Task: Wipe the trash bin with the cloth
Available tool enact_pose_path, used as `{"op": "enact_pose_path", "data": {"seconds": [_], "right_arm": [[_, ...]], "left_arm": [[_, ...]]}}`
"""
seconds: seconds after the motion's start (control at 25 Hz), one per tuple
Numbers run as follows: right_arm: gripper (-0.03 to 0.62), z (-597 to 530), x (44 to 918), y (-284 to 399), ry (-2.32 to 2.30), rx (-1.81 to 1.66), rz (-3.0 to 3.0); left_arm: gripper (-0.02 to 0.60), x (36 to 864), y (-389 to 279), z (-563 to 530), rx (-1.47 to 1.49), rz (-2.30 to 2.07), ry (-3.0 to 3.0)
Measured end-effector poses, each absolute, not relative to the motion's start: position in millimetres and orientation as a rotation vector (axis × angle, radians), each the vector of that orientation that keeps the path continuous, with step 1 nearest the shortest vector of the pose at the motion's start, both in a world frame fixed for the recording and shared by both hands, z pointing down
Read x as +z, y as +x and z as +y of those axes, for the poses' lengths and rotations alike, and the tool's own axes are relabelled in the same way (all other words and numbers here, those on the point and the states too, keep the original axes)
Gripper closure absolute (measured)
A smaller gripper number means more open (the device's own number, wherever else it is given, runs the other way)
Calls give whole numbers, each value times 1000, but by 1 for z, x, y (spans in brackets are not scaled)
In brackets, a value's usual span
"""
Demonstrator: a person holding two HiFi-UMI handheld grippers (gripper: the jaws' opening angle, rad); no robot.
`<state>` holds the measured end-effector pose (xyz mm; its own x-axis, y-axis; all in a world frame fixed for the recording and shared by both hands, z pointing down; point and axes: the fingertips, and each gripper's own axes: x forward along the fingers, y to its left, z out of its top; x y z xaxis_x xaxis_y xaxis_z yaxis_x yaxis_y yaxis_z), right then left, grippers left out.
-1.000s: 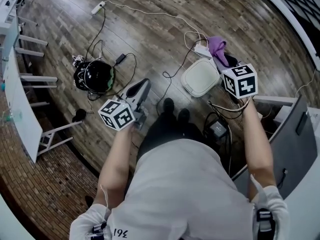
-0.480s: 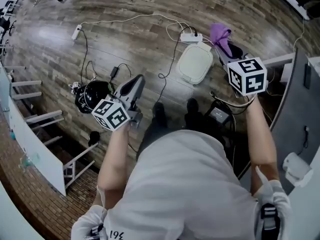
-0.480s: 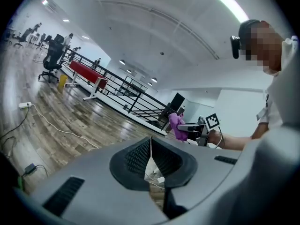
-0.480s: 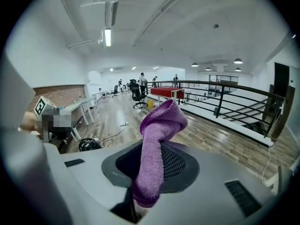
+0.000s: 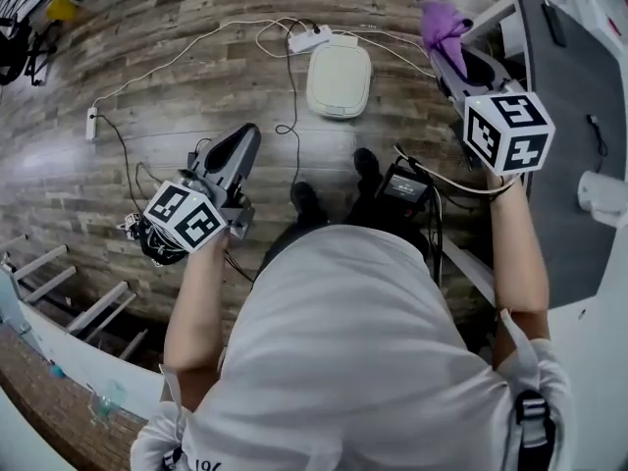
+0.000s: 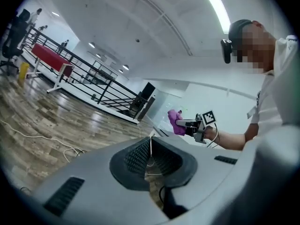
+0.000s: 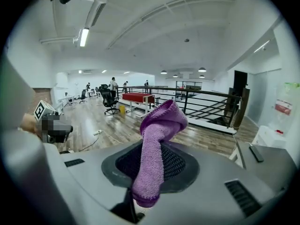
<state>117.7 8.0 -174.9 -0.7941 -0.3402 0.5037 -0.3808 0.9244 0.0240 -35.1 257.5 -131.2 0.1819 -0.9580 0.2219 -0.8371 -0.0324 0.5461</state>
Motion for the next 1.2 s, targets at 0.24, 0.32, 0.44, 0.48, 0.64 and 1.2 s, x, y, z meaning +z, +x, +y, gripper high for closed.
{"op": "enact_pose_path", "data": {"seconds": [0.24,0.32,0.44,0.48,0.64,1.2], "right_arm": [[503,43,-220,182,785,25,-2566],[503,57,-234,202,847,-21,-2562],[503,79,-252,227,913,-76,-2550],[503,85,-257,233,924,-91,-2547],[503,104,-264,253,912,-137,-2523],[510,139,-273,341,826,-194,-2559]], "left_arm": [[572,-140,-12,279,-243,-1548,2032],[572,-142,-3,286,-247,-1524,2053],[572,-144,9,296,-245,-1491,2070],[572,-145,12,298,-240,-1484,2075],[572,-153,25,298,-232,-1480,2082],[572,-187,131,293,-221,-1498,2086]]}}
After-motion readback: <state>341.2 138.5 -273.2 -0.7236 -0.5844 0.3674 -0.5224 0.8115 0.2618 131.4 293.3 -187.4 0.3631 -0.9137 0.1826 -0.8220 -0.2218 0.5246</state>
